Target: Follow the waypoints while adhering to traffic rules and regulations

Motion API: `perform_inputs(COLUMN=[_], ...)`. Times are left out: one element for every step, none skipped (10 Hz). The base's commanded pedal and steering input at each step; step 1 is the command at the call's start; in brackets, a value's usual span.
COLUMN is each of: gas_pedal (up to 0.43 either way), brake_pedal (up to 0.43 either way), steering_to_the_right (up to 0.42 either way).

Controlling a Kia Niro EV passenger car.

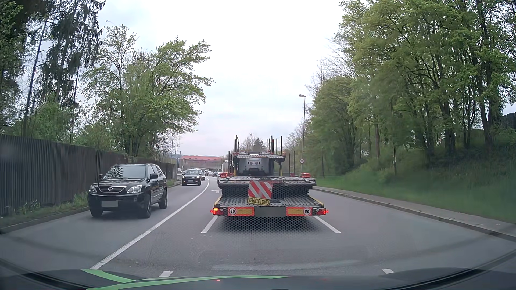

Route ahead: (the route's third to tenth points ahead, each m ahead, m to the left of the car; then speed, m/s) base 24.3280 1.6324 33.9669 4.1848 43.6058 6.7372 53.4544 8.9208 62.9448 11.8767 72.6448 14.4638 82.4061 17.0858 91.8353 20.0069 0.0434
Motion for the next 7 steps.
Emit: perform_inputs(gas_pedal=[0.000,0.000,0.000,0.000,0.000,0.000,0.000], brake_pedal=[0.183,0.183,0.183,0.171,0.018,0.000,0.000], steering_to_the_right=[-0.028,-0.028,-0.027,-0.028,-0.027,-0.028,-0.028])
